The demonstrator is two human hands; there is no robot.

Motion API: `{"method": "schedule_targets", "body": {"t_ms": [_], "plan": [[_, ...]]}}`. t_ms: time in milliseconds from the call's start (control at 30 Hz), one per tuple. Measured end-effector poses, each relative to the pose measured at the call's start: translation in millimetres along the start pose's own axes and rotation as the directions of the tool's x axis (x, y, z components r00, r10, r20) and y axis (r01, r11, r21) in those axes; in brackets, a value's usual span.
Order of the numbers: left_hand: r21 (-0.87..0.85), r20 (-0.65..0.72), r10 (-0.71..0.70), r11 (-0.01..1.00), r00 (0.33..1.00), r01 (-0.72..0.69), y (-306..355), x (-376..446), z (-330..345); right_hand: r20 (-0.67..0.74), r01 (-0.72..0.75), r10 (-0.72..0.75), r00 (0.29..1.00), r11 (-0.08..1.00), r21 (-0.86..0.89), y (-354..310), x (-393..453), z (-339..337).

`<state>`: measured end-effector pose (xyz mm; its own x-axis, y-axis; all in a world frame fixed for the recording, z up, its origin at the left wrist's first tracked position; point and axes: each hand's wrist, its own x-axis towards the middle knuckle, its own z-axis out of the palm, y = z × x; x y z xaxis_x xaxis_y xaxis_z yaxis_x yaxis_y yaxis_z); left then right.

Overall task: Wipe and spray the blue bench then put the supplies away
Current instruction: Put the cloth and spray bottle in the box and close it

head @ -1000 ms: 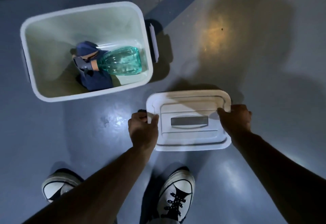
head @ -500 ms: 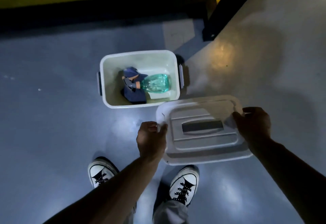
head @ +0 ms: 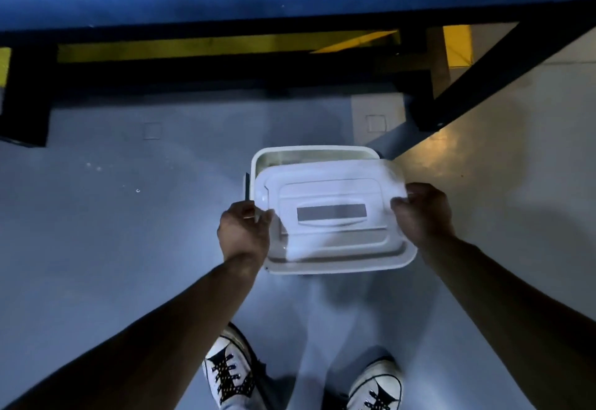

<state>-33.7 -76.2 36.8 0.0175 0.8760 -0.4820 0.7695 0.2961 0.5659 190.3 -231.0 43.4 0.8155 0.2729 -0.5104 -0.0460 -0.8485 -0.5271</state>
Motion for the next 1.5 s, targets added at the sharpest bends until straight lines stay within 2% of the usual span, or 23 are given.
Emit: {"method": "schedule_targets", "body": {"t_ms": [267, 500, 667, 900, 1033, 1100, 1200, 1267, 1367, 1433, 1500], "plan": [[0.014, -0.061, 0.119, 0.993, 0.991, -0.119, -9, 55, 22, -0.02, -0.02, 0.02, 1.0, 0.999, -0.03, 8, 41, 60], [-0.04, -0.052, 0.171, 0.984, 0.984, -0.173, -15, 71, 33, -0.14, 0.04, -0.063, 0.988, 0.986, -0.16, 12, 52, 74], [-0.058, -0.051, 0.098, 0.993, 0.994, -0.101, -7, 78, 33, -0.149, 0.031, -0.057, 0.987, 0.985, -0.169, 9, 68, 79], [0.028, 0.012, 0.095, 0.995, 0.995, -0.095, -10, 78, 25, -0.072, 0.069, -0.086, 0.994, 0.976, -0.207, 10, 51, 68], [0.078, -0.044, 0.062, 0.995, 0.997, -0.059, -7, 75, 15, -0.104, 0.113, -0.135, 0.985, 0.974, -0.195, 5, 38, 52], [0.121, 0.008, -0.025, 0.992, 1.0, 0.024, -9, 80, 14, -0.073, 0.032, -0.046, 0.996, 0.984, -0.177, 5, 41, 51], [0.16, 0.145, -0.109, 0.983, 0.984, 0.085, -15, 87, 19, 0.093, -0.129, 0.149, 0.984, 0.973, -0.192, 8, 50, 56], [0.127, 0.163, -0.094, 0.989, 0.982, 0.074, -18, 87, 21, 0.147, -0.132, 0.157, 0.977, 0.977, -0.165, 12, 51, 60], [0.204, 0.062, 0.02, 0.978, 0.998, -0.032, -22, 85, 21, 0.046, -0.036, 0.05, 0.998, 0.963, -0.268, 17, 50, 62], [0.198, 0.013, 0.033, 0.98, 0.999, -0.035, -20, 84, 22, 0.006, -0.003, 0.005, 1.0, 0.943, -0.333, 17, 46, 61], [0.182, -0.006, 0.028, 0.983, 1.0, -0.027, -16, 83, 23, -0.036, 0.002, -0.014, 0.999, 0.949, -0.315, 14, 44, 59]]}}
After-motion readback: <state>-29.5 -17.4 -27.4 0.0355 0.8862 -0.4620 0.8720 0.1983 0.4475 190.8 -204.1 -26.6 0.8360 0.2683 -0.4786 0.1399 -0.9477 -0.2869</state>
